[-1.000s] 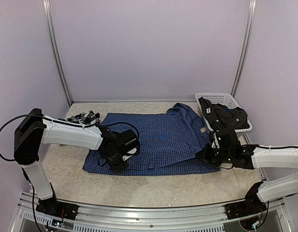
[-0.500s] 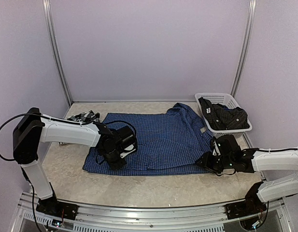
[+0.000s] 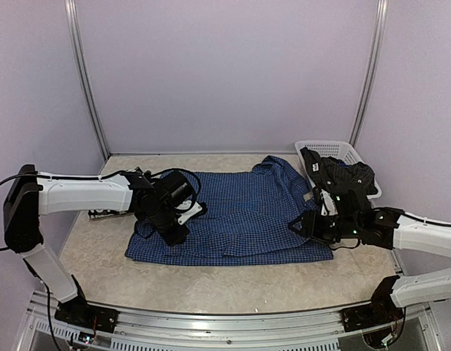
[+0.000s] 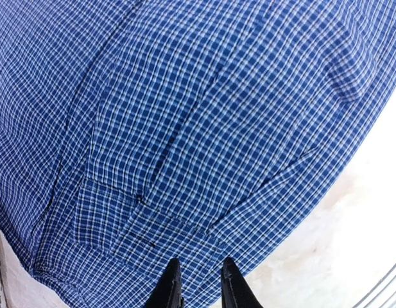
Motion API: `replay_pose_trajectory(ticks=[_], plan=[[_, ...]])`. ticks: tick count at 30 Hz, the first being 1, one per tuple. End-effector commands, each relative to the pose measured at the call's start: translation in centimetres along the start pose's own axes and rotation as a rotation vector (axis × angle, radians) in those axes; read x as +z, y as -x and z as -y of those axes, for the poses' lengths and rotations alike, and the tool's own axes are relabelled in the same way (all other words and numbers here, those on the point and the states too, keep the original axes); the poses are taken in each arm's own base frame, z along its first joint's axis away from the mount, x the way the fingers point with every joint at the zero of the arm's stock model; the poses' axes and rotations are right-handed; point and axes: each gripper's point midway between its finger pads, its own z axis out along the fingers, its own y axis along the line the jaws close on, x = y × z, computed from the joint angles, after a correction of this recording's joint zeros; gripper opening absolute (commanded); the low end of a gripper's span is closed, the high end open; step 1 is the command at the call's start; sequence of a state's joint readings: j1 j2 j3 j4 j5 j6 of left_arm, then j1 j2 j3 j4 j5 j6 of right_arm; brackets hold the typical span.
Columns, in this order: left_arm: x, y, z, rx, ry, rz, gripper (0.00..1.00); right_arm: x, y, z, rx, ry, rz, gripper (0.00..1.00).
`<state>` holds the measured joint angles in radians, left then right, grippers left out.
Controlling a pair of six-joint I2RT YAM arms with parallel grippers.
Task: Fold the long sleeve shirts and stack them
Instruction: Smooth out the 1/3-folded shirt at the center of the board.
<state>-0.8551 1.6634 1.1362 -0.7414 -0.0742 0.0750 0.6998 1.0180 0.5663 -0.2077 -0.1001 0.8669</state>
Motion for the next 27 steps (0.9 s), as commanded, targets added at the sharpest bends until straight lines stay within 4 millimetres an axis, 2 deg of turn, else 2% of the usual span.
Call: replay_pose_trajectory(ticks=[1, 5, 10, 17, 22, 27], plan=[[0.1, 3.1, 0.8, -0.078, -0.081, 0.093, 0.22, 2.0, 0.4, -0.2, -0.081, -0.037, -0.022, 0.55], [2.6, 2.6, 0.1, -0.167, -0.067, 0.047, 0.23, 4.4, 1.1, 0.9, -0.125, -0.096, -0.04, 0.55], [4.5, -0.2, -1.5, -0.207, 0.019, -0.053, 0.24, 6.1, 1.8, 4.1, -0.137, -0.152, -0.057, 0.54], [5.2, -3.8, -2.2, -0.217, 0.036, -0.162, 0.23, 6.1, 0.3, 8.5, -0.119, -0.235, -0.126, 0.53], [5.6, -6.5, -1.7, -0.209, 0.024, -0.244, 0.2, 5.5, -1.2, 10.9, -0.093, -0.294, -0.162, 0.54], [5.6, -7.0, -0.9, -0.206, -0.022, -0.271, 0.16, 4.9, -2.3, 12.5, -0.08, -0.356, -0.195, 0.56]])
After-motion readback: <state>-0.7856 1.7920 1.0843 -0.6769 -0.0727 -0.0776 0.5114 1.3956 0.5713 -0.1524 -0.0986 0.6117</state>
